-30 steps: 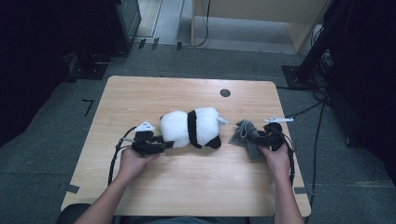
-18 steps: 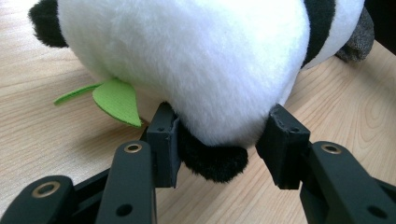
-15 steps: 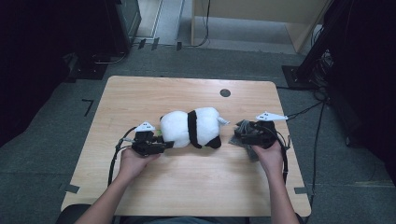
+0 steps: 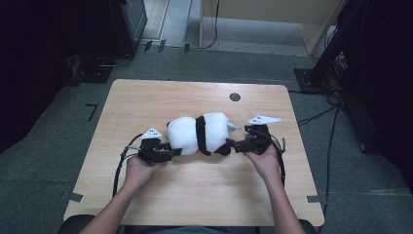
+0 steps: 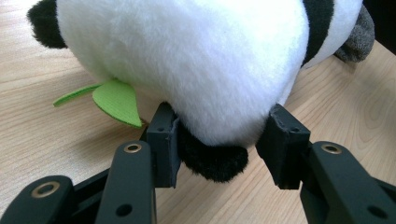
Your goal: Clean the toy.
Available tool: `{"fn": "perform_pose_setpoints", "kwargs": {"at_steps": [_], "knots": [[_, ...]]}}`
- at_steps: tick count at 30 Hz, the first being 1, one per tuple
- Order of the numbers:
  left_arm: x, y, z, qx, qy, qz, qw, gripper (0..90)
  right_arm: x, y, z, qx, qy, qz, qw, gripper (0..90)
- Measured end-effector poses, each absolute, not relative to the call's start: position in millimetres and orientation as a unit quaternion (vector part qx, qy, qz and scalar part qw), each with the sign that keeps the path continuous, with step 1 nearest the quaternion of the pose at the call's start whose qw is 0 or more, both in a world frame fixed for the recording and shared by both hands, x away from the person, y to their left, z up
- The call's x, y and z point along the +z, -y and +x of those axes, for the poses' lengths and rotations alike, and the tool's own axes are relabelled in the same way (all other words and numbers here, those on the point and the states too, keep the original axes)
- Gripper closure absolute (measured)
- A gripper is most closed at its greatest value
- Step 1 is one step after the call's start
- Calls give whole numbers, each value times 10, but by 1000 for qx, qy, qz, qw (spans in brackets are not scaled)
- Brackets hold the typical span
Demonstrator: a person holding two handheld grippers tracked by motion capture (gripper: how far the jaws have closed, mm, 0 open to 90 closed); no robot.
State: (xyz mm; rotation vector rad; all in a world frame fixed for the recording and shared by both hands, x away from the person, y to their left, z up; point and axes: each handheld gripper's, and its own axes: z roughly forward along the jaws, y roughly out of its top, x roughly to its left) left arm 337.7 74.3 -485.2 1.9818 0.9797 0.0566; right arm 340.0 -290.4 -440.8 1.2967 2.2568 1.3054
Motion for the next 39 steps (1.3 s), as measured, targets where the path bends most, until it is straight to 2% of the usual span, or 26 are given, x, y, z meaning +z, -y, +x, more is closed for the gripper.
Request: {"fn": "perform_pose_setpoints", "kwargs": {"at_steps": [8,19,21,22,24,25,26,29,32,34,39], "knots": [[-4862,-737,3376,26,-396,800,450,506,-4490,2555,3482,440,-783,428,97,0],[-4878,-722,3381,20,-399,799,450,481,-4735,2404,3614,437,-781,440,68,0],[-4882,-719,3383,20,-398,799,449,478,-4752,2399,3623,440,-783,433,75,0],[-4884,-716,3383,20,-398,800,449,474,-4759,2395,3627,438,-787,428,77,24],[-4890,-711,3387,20,-397,799,451,459,-4761,2411,3629,442,-787,423,81,139],[-4890,-711,3387,20,-397,799,451,448,-4761,2411,3629,442,-787,423,81,139],[-4891,-702,3388,22,-396,798,454,430,-4762,2442,3636,449,-781,427,78,316],[-4862,-718,3394,22,-385,803,453,409,-4724,2466,3638,450,-781,426,75,442],[-4792,-795,3420,6,-376,802,463,394,-4666,2528,3642,460,-774,431,65,472],[-4738,-853,3424,6,-372,799,473,359,-4601,2610,3648,468,-771,427,60,474],[-4571,-1039,3443,5,-353,788,504,338,-4438,2808,3620,485,-779,392,58,471]]}}
